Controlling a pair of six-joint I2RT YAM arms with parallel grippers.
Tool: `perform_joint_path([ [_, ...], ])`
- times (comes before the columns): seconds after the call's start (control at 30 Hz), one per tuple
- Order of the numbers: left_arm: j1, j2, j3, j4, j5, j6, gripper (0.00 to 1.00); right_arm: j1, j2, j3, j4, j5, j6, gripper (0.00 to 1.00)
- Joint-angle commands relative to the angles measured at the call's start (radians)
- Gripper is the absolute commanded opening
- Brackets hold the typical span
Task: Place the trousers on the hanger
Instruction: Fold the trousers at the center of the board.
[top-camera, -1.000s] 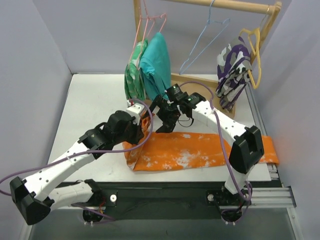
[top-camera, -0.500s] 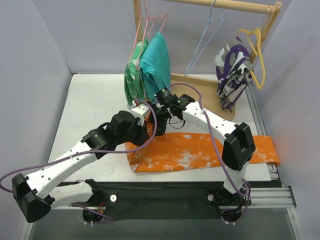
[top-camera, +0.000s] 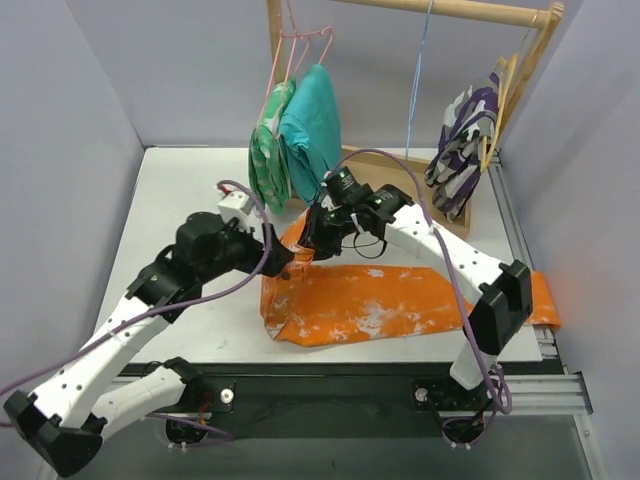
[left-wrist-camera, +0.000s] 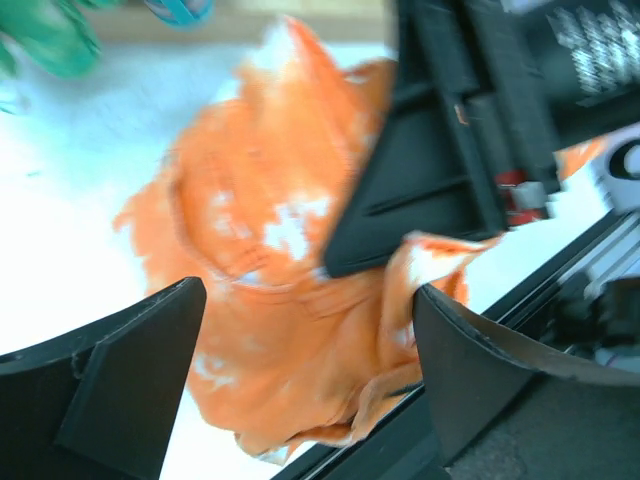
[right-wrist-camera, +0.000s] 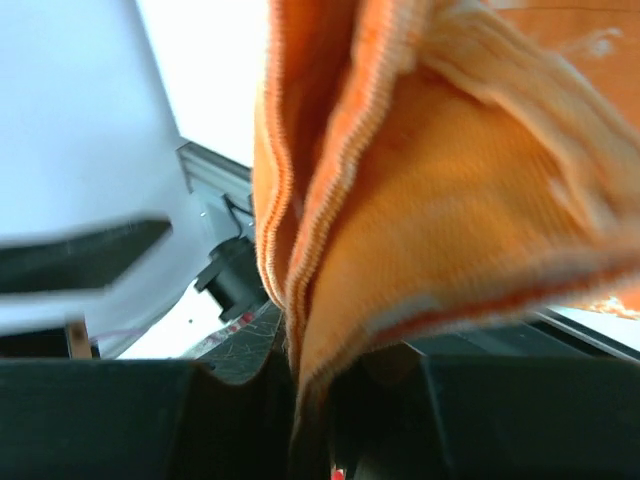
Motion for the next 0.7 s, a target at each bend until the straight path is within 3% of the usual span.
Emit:
perform_joint_path([
  [0.0, 0.166, -0.119, -0.012, -0.006, 0.035, -0.027, 0.95, -0.009, -0.16, 0.068, -0.122, -0.025, -0.122, 0.0],
  [0.13, 0.257, -0.124, -0.034, -0.021, 0.107, -0.03, 0.95, -0.013, -0.211, 0.113, -0.194, -0.087, -0.198, 0.0],
  [0.3, 0.32, -0.084, -0.065, 0.009, 0.165, -0.03, 0.96, -0.036, -0.251, 0.258, -0.432, -0.043, -0.356, 0.0],
  [0.5, 0.329, -0.012, -0.124, 0.109, 0.271, -0.05, 0.96, -0.164, -0.347, 0.303, -0.624, -0.016, -0.541, 0.0],
  [0.67, 0.328, 0.052, -0.177, 0.21, 0.332, -0.044, 0.96, -0.23, -0.506, 0.248, -0.689, 0.243, -0.692, 0.0],
])
